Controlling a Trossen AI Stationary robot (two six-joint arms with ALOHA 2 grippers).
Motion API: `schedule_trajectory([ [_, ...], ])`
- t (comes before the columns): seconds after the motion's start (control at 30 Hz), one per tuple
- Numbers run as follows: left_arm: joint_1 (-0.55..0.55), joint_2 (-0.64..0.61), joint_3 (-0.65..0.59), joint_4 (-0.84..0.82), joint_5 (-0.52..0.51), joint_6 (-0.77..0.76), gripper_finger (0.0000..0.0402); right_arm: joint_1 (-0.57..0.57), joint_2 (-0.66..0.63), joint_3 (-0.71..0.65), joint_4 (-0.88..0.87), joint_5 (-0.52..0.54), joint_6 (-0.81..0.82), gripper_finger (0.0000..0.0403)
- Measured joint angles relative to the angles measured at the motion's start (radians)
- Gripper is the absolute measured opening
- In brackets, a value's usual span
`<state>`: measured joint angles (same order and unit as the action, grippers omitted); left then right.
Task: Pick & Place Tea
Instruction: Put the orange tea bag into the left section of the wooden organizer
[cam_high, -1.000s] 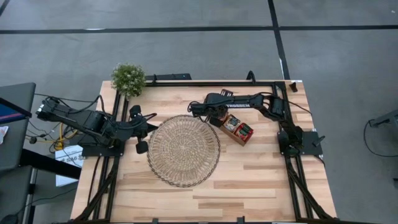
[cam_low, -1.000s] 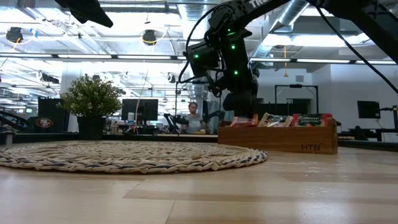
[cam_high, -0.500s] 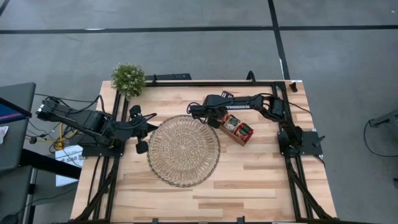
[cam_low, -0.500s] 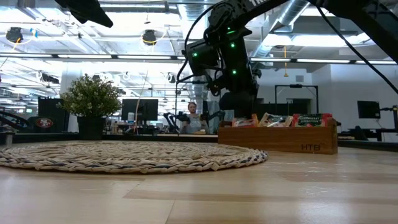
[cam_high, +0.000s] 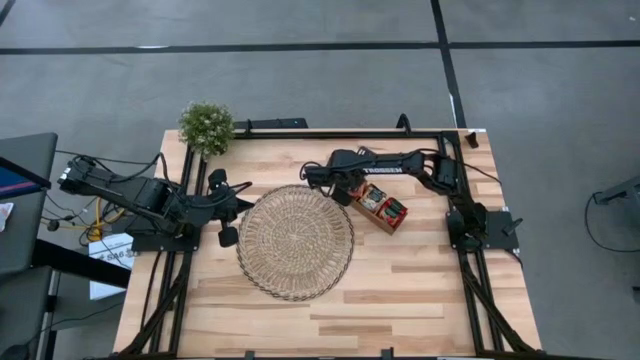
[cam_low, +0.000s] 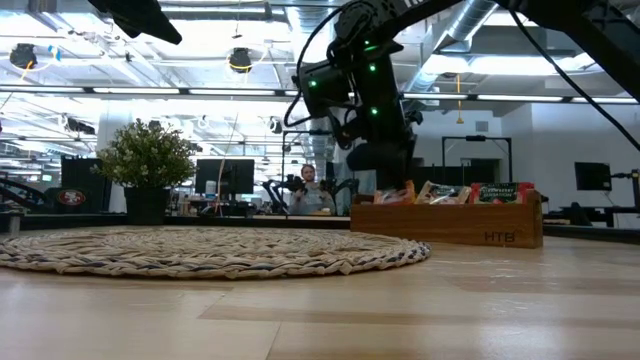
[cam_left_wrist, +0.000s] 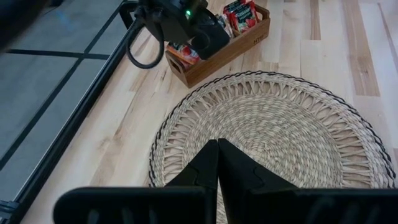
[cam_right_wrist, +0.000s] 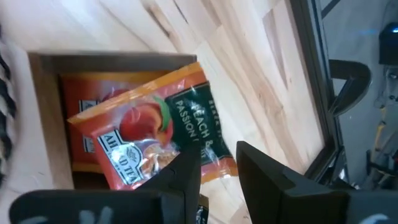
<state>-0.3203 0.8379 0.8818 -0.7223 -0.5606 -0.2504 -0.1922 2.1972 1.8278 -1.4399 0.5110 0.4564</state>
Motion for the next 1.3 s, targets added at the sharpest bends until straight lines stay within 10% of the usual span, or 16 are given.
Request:
schedule_trajectory([
  [1.3, 0.000, 0.000, 0.000, 0.000, 0.001, -0.008, 0.0000, 0.032, 0.000, -0.024, -0.025, -0.092, -0.229, 0.0095],
])
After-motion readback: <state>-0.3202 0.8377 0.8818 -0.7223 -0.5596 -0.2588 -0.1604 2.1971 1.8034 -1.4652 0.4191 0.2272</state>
